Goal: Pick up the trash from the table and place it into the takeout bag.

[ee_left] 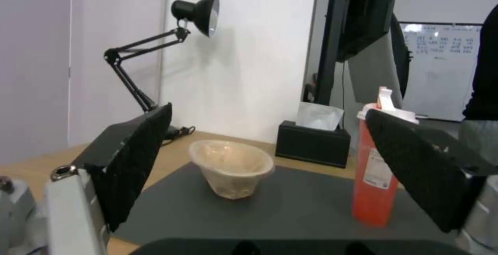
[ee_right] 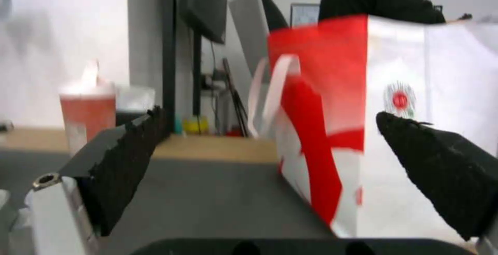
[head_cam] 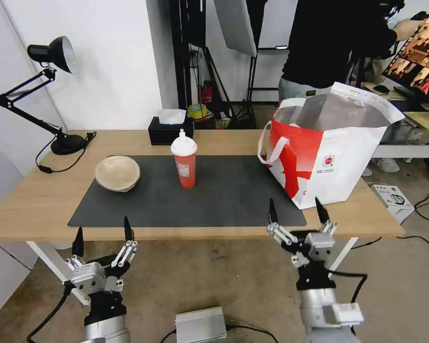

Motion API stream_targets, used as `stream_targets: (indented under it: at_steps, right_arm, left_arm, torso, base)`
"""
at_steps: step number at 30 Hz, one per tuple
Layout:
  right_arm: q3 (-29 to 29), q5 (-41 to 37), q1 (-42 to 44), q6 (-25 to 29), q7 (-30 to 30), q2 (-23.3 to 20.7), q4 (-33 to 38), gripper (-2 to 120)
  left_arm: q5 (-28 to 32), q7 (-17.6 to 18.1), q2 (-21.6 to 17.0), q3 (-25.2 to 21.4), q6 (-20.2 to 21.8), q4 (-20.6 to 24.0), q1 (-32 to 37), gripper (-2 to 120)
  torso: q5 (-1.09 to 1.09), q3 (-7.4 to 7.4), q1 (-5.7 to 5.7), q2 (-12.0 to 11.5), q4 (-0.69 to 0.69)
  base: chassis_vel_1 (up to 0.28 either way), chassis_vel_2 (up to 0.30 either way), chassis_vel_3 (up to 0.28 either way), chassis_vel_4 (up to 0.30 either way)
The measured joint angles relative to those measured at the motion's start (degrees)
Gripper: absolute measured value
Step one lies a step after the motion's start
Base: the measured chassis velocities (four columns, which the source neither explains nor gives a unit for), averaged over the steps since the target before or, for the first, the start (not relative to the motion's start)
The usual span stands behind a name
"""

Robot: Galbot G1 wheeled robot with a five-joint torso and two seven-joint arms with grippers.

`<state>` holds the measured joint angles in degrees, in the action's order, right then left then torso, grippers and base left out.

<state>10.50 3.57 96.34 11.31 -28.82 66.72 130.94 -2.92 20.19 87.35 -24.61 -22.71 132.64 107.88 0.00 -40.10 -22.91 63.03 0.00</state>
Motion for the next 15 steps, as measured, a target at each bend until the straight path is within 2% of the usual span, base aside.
stream_targets:
  at_steps: [15]
  right_arm:
    - [-2.6,7.1,2.6,-0.8,-2.5,-0.1,-1.7,100]
  left_arm:
    - [0.1,0.1,0.4,-0.4,-0.6,0.8,1.2,100]
  torso:
    - [0.01,0.00,-0.01,0.0,0.00]
  base:
    - [0.000,0.000,0.000,0.000]
